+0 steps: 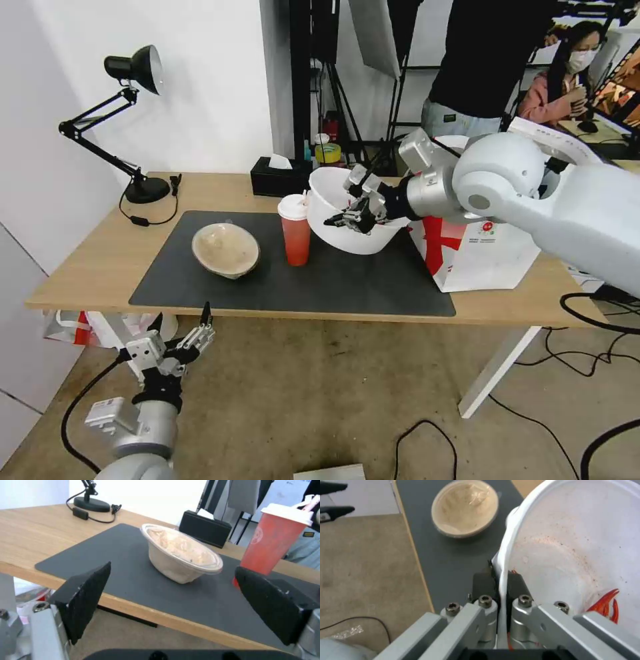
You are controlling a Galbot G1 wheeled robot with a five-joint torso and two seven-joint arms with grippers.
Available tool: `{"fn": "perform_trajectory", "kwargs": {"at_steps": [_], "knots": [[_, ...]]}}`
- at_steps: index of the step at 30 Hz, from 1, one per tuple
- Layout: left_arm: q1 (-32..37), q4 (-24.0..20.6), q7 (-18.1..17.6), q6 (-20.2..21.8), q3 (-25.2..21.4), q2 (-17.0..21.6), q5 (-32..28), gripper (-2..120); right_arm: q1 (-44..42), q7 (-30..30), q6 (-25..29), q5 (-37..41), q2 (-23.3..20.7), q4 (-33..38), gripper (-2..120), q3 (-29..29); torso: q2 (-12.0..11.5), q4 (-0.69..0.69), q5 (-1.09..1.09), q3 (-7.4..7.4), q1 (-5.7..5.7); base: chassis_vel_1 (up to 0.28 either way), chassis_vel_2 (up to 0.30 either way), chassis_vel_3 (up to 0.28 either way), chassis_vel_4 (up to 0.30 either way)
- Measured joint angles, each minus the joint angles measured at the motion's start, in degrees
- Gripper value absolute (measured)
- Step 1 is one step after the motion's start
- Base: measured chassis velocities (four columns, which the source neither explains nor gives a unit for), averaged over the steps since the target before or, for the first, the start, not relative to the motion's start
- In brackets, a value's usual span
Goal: Pick up the trash from the table and place it into the takeout bag.
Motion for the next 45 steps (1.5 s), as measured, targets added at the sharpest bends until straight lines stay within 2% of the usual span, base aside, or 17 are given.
{"fn": "perform_trajectory", "kwargs": {"at_steps": [4, 20, 27, 45], "knots": [[0.2, -0.4, -0.1, -0.1, 0.1, 0.1, -0.1, 100, 4.2, 0.3, 0.0, 0.8, -0.6, -0.6, 0, -2.3, 0.0, 0.01, -0.01, 0.0, 0.0, 0.0, 0.0, 0.0, 0.0], [0.3, -0.7, -0.2, -0.3, 0.2, 0.4, -0.3, 100, 9.2, -1.2, 0.0, -0.8, -1.8, -2.6, 0, -6.0, 0.0, 0.0, 0.0, 0.0, 0.0, 0.0, 0.0, 0.0, 0.0], [-0.1, -0.7, -0.2, -0.5, 0.1, 0.9, -0.8, 100, 14.4, -1.9, 0.0, -0.7, 0.0, -6.6, 0, -7.9, 0.0, 0.01, -0.01, 0.0, 0.0, 0.0, 0.0, 0.0, 0.0], [0.1, -1.1, -0.2, -0.5, -0.1, 1.5, -1.4, 100, 22.1, -2.4, 0.0, 2.4, 3.6, -15.4, 0, -7.3, 0.0, 0.01, -0.01, 0.0, 0.0, 0.0, 0.0, 0.0, 0.0]]}}
